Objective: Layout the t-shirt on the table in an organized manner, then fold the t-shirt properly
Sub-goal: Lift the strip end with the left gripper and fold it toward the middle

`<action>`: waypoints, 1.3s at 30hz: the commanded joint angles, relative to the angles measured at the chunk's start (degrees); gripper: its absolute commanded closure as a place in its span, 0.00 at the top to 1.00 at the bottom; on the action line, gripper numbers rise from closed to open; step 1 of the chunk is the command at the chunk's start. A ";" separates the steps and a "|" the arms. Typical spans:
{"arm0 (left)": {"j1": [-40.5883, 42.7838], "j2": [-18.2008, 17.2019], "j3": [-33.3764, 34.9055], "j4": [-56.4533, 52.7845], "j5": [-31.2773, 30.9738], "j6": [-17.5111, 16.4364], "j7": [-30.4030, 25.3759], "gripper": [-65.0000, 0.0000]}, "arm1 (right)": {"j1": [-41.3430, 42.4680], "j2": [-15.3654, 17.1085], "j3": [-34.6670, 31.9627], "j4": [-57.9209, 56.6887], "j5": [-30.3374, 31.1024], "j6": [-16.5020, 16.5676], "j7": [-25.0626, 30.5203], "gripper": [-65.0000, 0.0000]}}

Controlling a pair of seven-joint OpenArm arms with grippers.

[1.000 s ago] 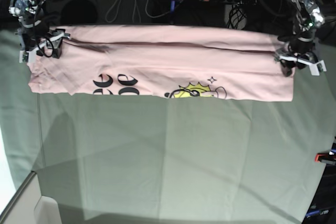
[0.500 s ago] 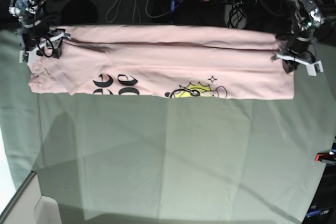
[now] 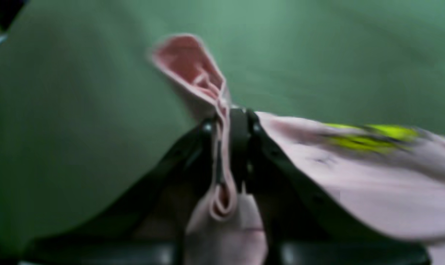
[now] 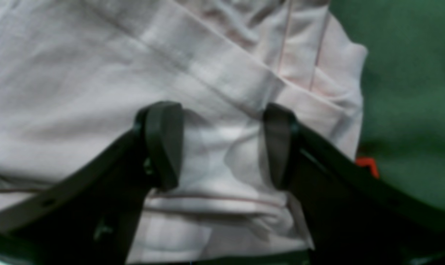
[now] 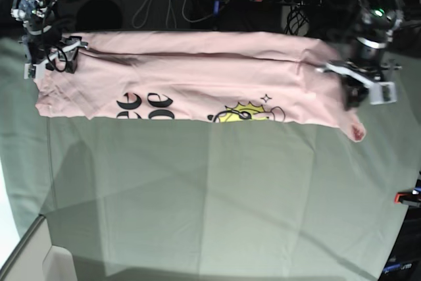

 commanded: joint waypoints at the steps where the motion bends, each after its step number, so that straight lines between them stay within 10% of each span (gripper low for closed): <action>1: 0.73 -0.24 2.51 2.53 -0.67 -0.19 -1.63 0.00 | -0.08 0.48 0.10 0.38 -0.39 -0.05 -0.63 0.54; 12: 2.75 -0.15 28.80 1.65 12.34 -0.02 -1.99 0.00 | -0.08 0.39 0.10 0.38 -0.39 -0.05 -0.63 0.54; 31: -5.25 6.62 36.80 -9.69 13.92 0.16 -1.63 0.00 | -0.08 0.48 0.10 0.38 -0.39 -0.05 -0.63 0.54; 39: -6.92 5.83 41.63 -13.47 13.92 6.57 -2.16 0.00 | -0.08 0.56 0.10 0.38 -0.39 -0.05 -0.63 0.54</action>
